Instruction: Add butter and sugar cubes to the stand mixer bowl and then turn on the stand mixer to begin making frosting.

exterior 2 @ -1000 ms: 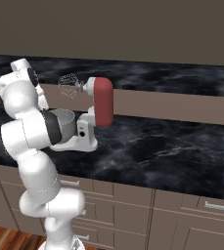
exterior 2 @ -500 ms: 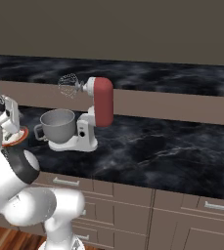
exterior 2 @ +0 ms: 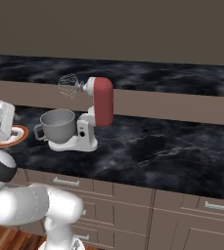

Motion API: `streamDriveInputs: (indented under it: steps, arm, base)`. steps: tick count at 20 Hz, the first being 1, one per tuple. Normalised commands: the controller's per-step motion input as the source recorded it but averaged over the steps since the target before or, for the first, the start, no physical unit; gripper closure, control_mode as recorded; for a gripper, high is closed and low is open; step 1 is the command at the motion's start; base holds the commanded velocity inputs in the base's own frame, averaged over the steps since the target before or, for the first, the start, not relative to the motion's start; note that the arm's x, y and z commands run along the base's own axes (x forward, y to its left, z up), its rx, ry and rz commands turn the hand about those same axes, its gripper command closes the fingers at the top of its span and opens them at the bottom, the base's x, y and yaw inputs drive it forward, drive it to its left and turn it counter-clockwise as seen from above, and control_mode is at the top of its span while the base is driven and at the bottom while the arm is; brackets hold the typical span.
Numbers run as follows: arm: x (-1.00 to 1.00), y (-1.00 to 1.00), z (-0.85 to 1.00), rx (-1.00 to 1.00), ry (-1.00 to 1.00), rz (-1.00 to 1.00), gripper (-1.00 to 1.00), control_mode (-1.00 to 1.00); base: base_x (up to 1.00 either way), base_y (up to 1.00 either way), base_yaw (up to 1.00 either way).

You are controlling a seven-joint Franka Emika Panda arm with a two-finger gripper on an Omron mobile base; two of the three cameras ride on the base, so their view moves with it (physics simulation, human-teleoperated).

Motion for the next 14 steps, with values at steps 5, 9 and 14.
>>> streamDriveInputs:
  steps: [5,9,14]
  arm:
    - [0.03,0.20,-0.22,-0.01,0.00,-0.44,-1.00,-1.00]
    - [0.00,0.12,-0.40,0.00,-0.06,-0.32,-1.00,-1.00]
    - [0.00,0.08,-0.44,0.00,-0.19,-0.23,-1.00,-1.00]
  base:
    - [0.00,0.00,0.00]
    - [0.00,0.00,0.00]
    - [0.00,0.00,0.00]
